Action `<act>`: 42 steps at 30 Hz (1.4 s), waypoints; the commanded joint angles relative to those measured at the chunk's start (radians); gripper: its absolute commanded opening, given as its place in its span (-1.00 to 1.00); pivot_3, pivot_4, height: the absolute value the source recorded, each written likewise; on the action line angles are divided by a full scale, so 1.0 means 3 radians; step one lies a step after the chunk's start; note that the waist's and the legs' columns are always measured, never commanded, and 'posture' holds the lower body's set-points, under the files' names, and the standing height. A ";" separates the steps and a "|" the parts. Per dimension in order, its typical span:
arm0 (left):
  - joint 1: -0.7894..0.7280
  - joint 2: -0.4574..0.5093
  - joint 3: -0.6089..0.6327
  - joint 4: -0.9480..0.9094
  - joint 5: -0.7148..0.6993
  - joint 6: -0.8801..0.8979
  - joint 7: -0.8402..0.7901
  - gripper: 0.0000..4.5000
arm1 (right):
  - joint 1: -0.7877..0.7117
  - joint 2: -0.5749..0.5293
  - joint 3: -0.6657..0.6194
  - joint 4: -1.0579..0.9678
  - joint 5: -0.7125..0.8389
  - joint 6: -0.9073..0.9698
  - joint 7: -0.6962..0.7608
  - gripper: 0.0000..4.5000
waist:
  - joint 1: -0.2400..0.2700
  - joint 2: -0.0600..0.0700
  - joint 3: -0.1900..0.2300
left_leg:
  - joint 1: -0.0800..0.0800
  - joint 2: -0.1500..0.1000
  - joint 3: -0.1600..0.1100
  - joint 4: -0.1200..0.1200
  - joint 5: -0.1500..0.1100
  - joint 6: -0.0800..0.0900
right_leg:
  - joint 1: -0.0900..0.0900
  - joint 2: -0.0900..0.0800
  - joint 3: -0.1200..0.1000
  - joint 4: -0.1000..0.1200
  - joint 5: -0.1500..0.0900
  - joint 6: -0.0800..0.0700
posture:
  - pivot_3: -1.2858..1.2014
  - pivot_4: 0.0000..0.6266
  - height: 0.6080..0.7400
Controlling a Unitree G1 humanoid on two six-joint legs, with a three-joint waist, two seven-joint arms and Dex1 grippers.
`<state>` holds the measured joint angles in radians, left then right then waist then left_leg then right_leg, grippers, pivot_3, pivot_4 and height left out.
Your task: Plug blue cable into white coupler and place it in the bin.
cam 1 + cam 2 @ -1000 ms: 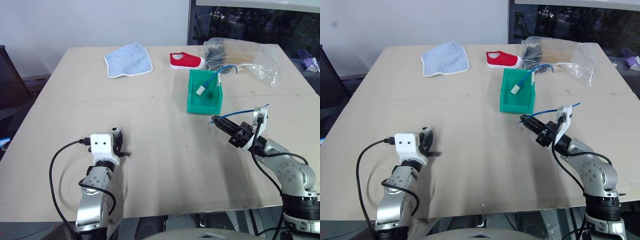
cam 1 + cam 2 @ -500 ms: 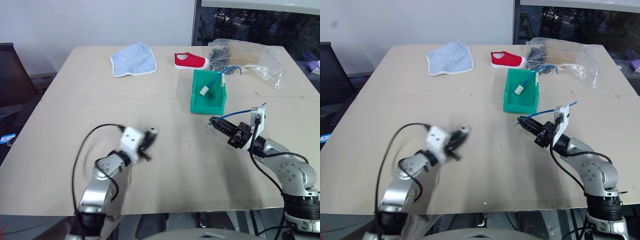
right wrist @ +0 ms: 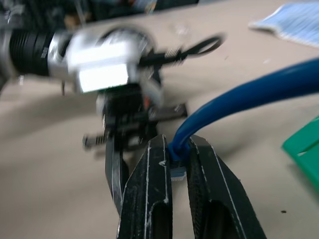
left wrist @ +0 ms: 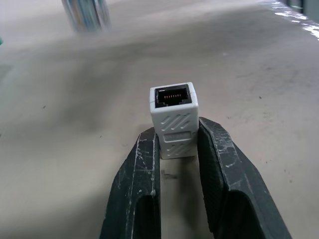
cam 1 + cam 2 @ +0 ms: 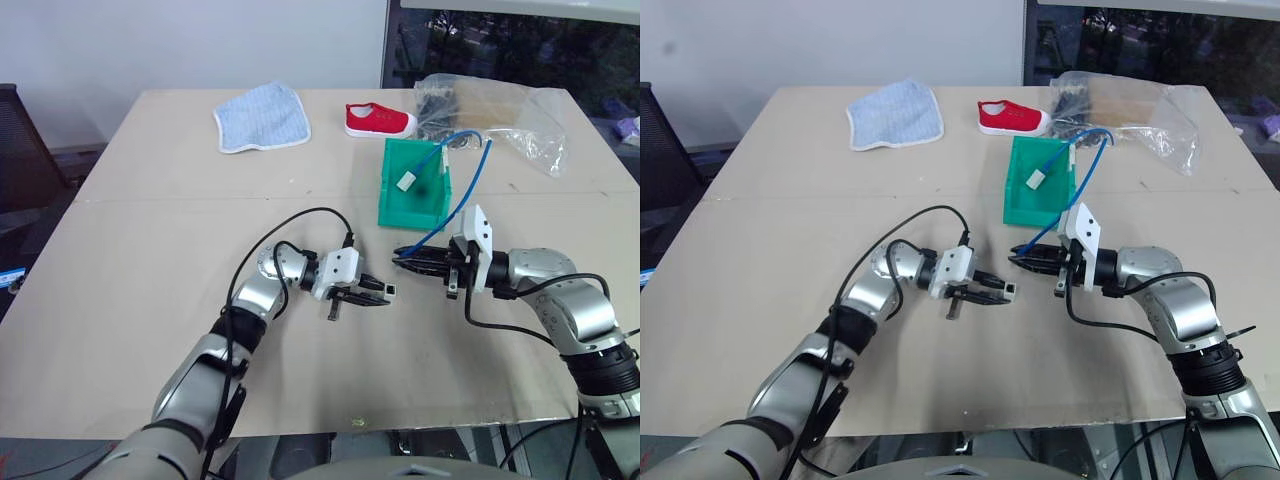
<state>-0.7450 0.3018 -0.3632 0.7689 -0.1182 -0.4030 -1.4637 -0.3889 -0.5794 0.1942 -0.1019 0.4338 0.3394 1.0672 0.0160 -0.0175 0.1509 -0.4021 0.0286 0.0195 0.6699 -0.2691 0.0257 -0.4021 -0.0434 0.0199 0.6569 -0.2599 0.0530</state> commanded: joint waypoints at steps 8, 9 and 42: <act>-0.0159 -0.0132 -0.0001 0.0635 0.0203 -0.0427 -0.0142 -0.80 | 0.0202 -0.0057 -0.0045 -0.0178 -0.0085 -0.0068 0.0124 -1.00 | -0.0007 -0.0001 0.0000 | 0.0006 -0.0008 -0.0004 0.0007 0.0000 0.0001 | 0.0013 -0.0009 -0.0001 0.0003 0.0000 0.0000 | 0.03 -0.52 1.00; -0.0160 -0.0135 0.0004 0.0648 0.0206 -0.0435 -0.0147 -0.80 | 0.0213 -0.0053 -0.0049 -0.0202 -0.0082 -0.0054 0.0111 -1.00 | -0.0008 -0.0001 0.0000 | 0.0008 -0.0008 -0.0006 0.0007 0.0000 0.0001 | 0.0014 -0.0009 -0.0002 0.0004 0.0000 0.0000 | 0.03 -0.52 1.00; -0.0058 -0.0191 0.0135 0.0557 0.0222 -0.0315 -0.0158 -0.80 | 0.0455 0.0543 0.0063 -0.0369 -0.0065 0.0526 -0.0543 -1.00 | -0.0040 -0.0041 -0.0055 | 0.0060 -0.0002 -0.0021 -0.0002 -0.0001 0.0001 | 0.0062 -0.0006 -0.0014 0.0006 -0.0002 -0.0002 | 0.03 -0.52 1.00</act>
<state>-0.7784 0.2595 -0.3014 0.9517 -0.0756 -0.5098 -1.5015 -0.2501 -0.4463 0.2089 -0.2026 0.3468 0.4532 0.9136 0.0039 -0.0298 0.1343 -0.3843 0.0285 0.0125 0.6694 -0.2693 0.0260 -0.3839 -0.0448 0.0162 0.6590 -0.2604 0.0523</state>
